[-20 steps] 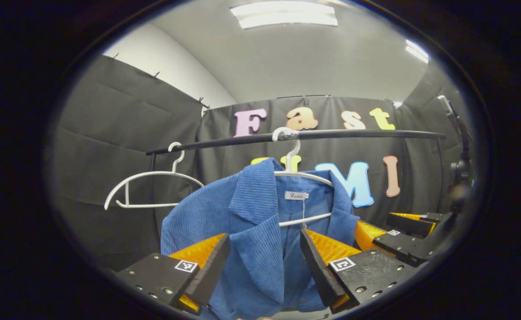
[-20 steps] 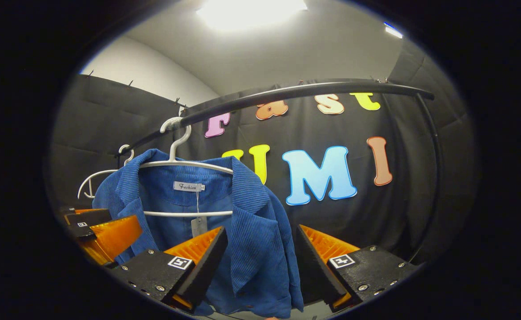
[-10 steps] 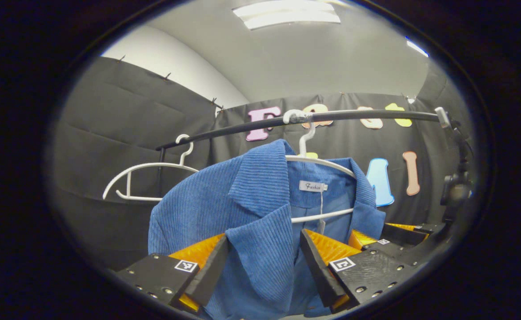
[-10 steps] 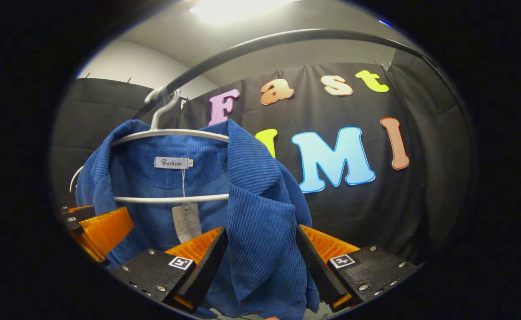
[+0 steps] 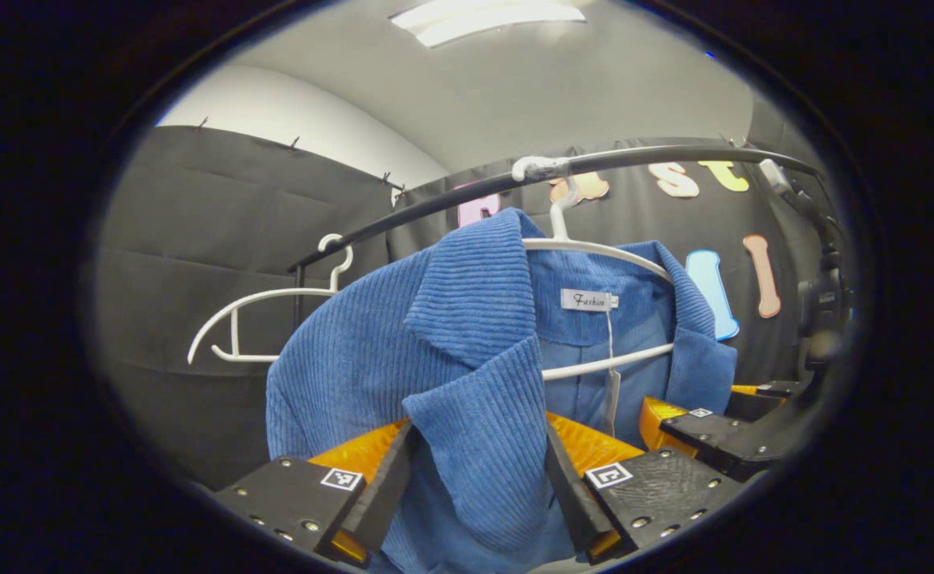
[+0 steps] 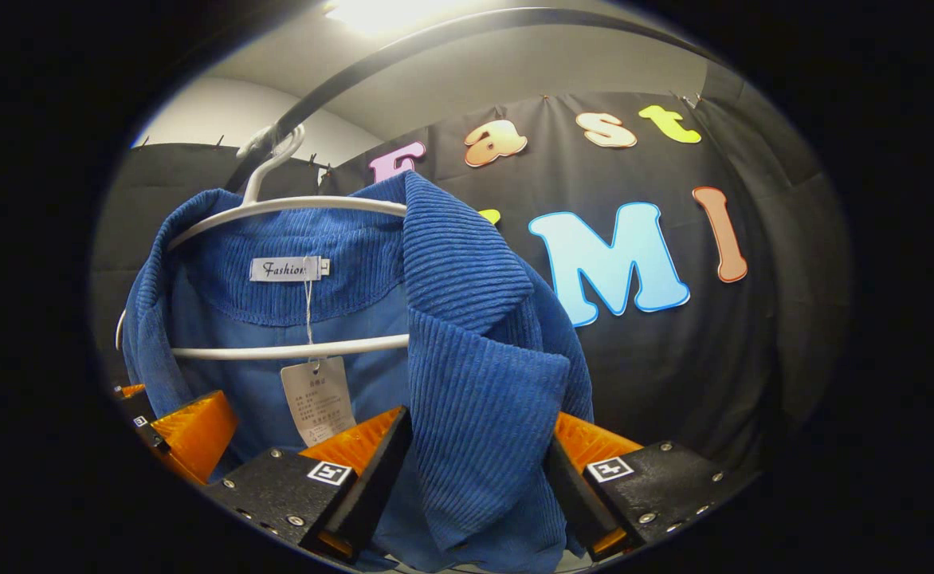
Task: Grasp the clothes on the hanger with both hands and then place them into the laundry hamper below.
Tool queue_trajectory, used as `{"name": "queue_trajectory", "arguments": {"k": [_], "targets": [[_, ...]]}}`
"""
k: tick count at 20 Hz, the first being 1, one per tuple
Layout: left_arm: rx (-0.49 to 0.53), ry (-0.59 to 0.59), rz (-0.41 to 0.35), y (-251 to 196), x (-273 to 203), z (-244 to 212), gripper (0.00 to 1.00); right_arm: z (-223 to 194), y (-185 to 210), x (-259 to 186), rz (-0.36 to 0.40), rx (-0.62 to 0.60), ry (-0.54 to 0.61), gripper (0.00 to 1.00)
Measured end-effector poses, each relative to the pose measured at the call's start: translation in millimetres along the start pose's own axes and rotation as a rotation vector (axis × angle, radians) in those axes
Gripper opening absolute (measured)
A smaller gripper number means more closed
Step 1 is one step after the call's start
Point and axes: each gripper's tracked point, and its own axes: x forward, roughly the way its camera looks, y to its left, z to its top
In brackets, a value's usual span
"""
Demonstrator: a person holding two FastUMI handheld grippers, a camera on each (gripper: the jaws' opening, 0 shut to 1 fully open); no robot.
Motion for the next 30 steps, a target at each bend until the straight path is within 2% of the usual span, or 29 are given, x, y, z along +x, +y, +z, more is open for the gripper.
{"name": "queue_trajectory", "arguments": {"k": [1, 2, 3, 4, 5, 6, 8, 9, 11, 12, 13, 14, 18, 19, 20, 21, 25, 26, 27, 30], "targets": [[0.006, 0.006, 0.000, 1, 2, -2, 0.86, -2, 4, 4, -0.010, -0.007, 0.003, 0.87], [0.017, 0.009, 0.023, 10, 5, -4, 0.92, -3, 5, 6, -0.015, -0.008, 0.005, 0.73], [0.009, 0.013, 0.018, 10, 6, -5, 0.77, -2, 1, 7, -0.029, -0.003, 0.004, 0.63], [-0.006, 0.020, 0.002, 6, 7, -8, 0.61, 0, -5, 7, -0.048, -0.008, -0.007, 0.39], [-0.017, 0.020, -0.024, 3, 13, -9, 0.46, 3, -13, 7, -0.079, -0.024, -0.024, 0.29], [-0.019, 0.020, -0.025, 5, 10, -7, 0.31, 6, -16, 4, -0.079, -0.029, -0.036, 0.07], [-0.015, 0.026, -0.029, 11, 10, -7, 0.18, 10, -9, 1, -0.043, -0.010, -0.043, 0.06], [-0.005, 0.030, -0.022, 16, 7, -4, 0.13, 14, -13, -1, -0.052, -0.009, -0.056, 0.05], [-0.008, 0.037, -0.065, 7, 4, -1, 0.03, 31, -20, -5, -0.068, -0.002, -0.099, 0.05], [-0.003, 0.034, -0.072, 9, 1, 3, 0.03, 41, -24, -7, -0.076, -0.001, -0.124, 0.05], [0.006, 0.032, -0.081, 9, -2, 8, 0.08, 51, -28, -10, -0.086, 0.000, -0.152, 0.05], [0.010, 0.024, -0.089, 11, -7, 14, 0.04, 61, -32, -12, -0.096, -0.001, -0.175, 0.05], [-0.010, -0.059, -0.096, 25, -32, 58, 0.03, 95, -46, -19, -0.114, 0.012, -0.244, 0.05], [-0.001, -0.068, -0.096, 30, -34, 65, 0.08, 103, -48, -23, -0.117, 0.018, -0.260, 0.05], [-0.001, -0.073, -0.095, 34, -35, 70, 0.03, 111, -51, -25, -0.123, 0.018, -0.277, 0.05], [-0.006, -0.076, -0.093, 37, -36, 75, 0.03, 120, -54, -26, -0.131, 0.014, -0.297, 0.05], [-0.012, -0.083, -0.070, 60, -38, 93, 0.03, 140, -61, -23, -0.143, -0.015, -0.334, 0.05], [-0.002, -0.088, -0.063, 68, -39, 98, 0.08, 145, -64, -23, -0.147, -0.024, -0.343, 0.05], [0.007, -0.092, -0.056, 76, -40, 102, 0.04, 149, -65, -20, -0.149, -0.029, -0.352, 0.05], [0.018, -0.097, -0.027, 103, -34, 112, 0.03, 157, -71, -12, -0.160, -0.044, -0.366, 0.05]]}}
